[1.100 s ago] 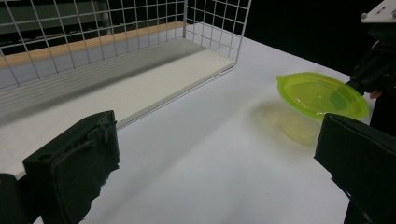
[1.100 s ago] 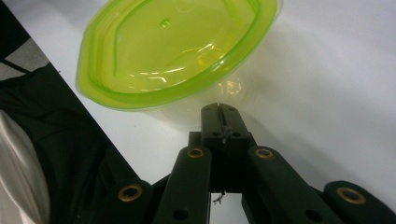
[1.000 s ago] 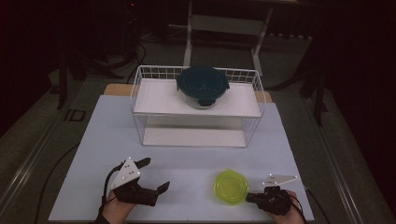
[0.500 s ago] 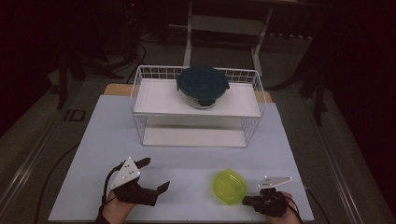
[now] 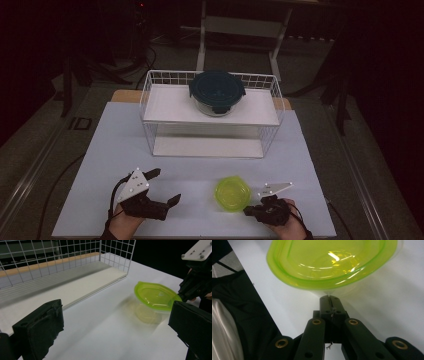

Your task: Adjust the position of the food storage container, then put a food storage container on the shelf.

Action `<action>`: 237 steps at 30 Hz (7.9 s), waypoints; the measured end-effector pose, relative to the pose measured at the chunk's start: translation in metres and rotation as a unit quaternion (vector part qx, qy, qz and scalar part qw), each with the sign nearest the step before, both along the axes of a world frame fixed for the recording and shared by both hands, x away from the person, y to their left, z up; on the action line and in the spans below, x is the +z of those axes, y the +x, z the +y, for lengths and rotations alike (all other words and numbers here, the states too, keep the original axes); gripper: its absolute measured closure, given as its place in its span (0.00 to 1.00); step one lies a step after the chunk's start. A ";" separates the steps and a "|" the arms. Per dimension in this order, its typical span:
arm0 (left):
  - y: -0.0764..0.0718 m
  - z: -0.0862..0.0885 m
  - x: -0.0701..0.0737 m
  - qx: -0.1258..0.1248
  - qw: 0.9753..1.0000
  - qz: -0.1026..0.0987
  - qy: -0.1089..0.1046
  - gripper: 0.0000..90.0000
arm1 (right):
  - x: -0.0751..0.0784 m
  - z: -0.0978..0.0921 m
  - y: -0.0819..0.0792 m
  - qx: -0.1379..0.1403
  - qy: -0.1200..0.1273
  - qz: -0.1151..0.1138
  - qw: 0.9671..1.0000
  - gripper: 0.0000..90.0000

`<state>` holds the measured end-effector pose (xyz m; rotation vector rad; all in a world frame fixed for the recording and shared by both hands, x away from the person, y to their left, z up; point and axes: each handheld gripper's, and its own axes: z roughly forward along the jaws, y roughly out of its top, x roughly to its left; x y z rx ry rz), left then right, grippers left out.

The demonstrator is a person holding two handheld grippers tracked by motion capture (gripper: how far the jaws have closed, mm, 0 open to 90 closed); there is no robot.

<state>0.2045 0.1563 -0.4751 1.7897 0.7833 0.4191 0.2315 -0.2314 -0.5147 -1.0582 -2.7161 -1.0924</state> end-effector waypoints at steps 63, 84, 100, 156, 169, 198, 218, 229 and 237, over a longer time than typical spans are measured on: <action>-0.001 0.004 0.001 0.001 1.000 -0.003 -0.001 0.00 | -0.001 0.060 0.061 -0.035 -0.025 -0.037 0.998 1.00; -0.001 0.004 0.000 0.000 1.000 -0.003 -0.002 0.00 | -0.003 0.088 0.070 -0.017 -0.020 -0.038 0.999 1.00; 0.001 0.006 0.002 -0.012 1.000 -0.010 -0.018 0.00 | 0.020 0.058 0.051 -0.043 -0.007 -0.072 0.996 0.74; 0.102 -0.011 -0.036 -0.007 0.923 0.369 -0.110 0.64 | 0.018 0.068 0.092 -0.146 0.112 0.135 0.974 0.71; 0.098 -0.014 -0.034 -0.019 0.925 0.369 -0.083 0.79 | 0.019 0.073 0.087 -0.130 0.123 0.153 0.972 0.83; 0.079 -0.011 0.006 -0.014 0.935 0.345 -0.080 0.88 | 0.062 0.077 0.059 -0.104 0.126 0.080 0.983 0.90; 0.077 -0.021 0.076 -0.025 0.956 0.282 -0.076 0.88 | 0.123 0.063 0.051 -0.100 0.159 0.014 0.982 0.91; 0.082 -0.021 0.116 -0.030 0.963 0.255 -0.080 0.88 | 0.160 0.061 0.050 -0.101 0.168 -0.025 0.980 0.91; 0.091 -0.019 0.148 -0.030 0.968 0.235 -0.086 0.88 | 0.192 0.063 0.058 -0.102 0.177 -0.050 0.978 0.91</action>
